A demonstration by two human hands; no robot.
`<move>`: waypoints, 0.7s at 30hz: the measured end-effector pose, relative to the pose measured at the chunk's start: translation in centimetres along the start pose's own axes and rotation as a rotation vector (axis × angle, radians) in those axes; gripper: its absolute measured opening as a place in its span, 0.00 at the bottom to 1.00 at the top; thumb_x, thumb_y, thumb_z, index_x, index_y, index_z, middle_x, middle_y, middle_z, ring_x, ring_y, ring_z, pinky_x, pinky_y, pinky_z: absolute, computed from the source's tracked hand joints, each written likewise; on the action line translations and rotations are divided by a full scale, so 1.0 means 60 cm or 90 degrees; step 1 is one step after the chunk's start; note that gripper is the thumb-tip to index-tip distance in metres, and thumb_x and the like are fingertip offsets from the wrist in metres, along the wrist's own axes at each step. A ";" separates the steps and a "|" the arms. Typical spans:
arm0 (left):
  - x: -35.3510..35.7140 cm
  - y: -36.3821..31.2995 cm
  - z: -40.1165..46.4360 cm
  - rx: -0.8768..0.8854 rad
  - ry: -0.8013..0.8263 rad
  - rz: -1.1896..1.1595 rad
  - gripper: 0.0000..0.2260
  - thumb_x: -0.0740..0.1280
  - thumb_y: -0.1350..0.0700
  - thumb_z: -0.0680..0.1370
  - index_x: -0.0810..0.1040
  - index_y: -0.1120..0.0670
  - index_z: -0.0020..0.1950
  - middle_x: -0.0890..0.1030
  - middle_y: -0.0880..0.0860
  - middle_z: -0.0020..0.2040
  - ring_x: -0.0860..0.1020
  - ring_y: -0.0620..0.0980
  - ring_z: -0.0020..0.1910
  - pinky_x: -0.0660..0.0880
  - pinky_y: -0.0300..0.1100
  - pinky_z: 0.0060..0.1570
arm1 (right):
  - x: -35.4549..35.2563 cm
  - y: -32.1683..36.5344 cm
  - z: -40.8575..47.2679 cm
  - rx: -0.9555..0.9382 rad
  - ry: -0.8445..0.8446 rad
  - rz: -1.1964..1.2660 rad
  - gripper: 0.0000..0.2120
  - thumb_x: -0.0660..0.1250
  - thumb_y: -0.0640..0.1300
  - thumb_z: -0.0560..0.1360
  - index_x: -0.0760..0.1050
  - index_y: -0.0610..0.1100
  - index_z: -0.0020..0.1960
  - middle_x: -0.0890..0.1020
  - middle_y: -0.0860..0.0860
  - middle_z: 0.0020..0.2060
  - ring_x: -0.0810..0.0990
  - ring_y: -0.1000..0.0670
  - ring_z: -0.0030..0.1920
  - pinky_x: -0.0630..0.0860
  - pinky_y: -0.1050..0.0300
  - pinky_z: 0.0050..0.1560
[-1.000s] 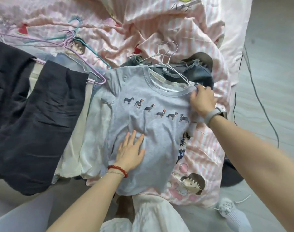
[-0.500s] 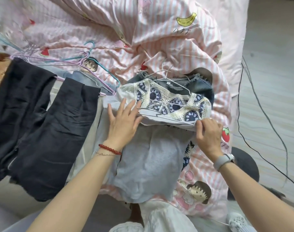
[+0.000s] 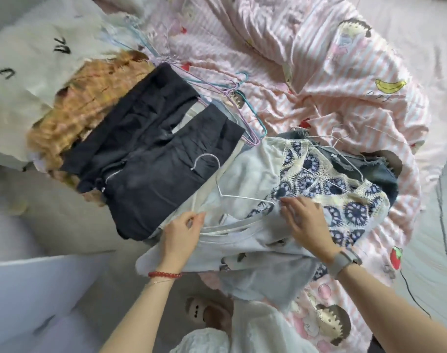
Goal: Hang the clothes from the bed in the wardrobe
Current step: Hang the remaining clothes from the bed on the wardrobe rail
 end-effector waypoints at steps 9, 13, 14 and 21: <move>-0.288 0.246 -0.156 -0.156 -0.526 0.044 0.09 0.68 0.55 0.73 0.79 0.59 0.36 0.79 0.58 0.32 0.76 0.58 0.33 0.69 0.46 0.35 | 0.141 0.364 0.014 -0.392 0.225 -0.001 0.06 0.63 0.43 0.74 0.77 0.41 0.44 0.81 0.46 0.39 0.78 0.42 0.42 0.70 0.49 0.42; -0.379 0.378 -0.263 -0.259 -0.678 -0.034 0.07 0.67 0.61 0.74 0.79 0.64 0.39 0.78 0.63 0.35 0.75 0.61 0.37 0.71 0.53 0.42 | 0.195 0.550 -0.016 -0.572 0.319 0.061 0.10 0.59 0.43 0.76 0.76 0.39 0.43 0.77 0.45 0.36 0.76 0.43 0.38 0.71 0.51 0.38; -0.397 0.408 -0.291 -0.286 -0.711 -0.056 0.05 0.67 0.63 0.75 0.78 0.65 0.41 0.77 0.63 0.36 0.75 0.62 0.39 0.69 0.51 0.43 | 0.210 0.596 -0.028 -0.609 0.334 0.073 0.11 0.58 0.44 0.76 0.76 0.39 0.44 0.77 0.45 0.36 0.76 0.43 0.38 0.72 0.51 0.36; -0.521 0.563 -0.475 -0.379 -0.905 -0.148 0.06 0.64 0.62 0.77 0.78 0.64 0.47 0.79 0.62 0.43 0.75 0.61 0.45 0.70 0.55 0.50 | 0.308 0.865 -0.139 -0.809 0.397 0.122 0.09 0.60 0.43 0.76 0.76 0.39 0.48 0.82 0.44 0.35 0.80 0.41 0.36 0.74 0.52 0.32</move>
Point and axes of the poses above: each hand's wrist, its own z-axis towards the middle knuckle, its own x-axis out of the palm, y = z × x, the point moved 1 cm from there along z, towards the middle knuckle
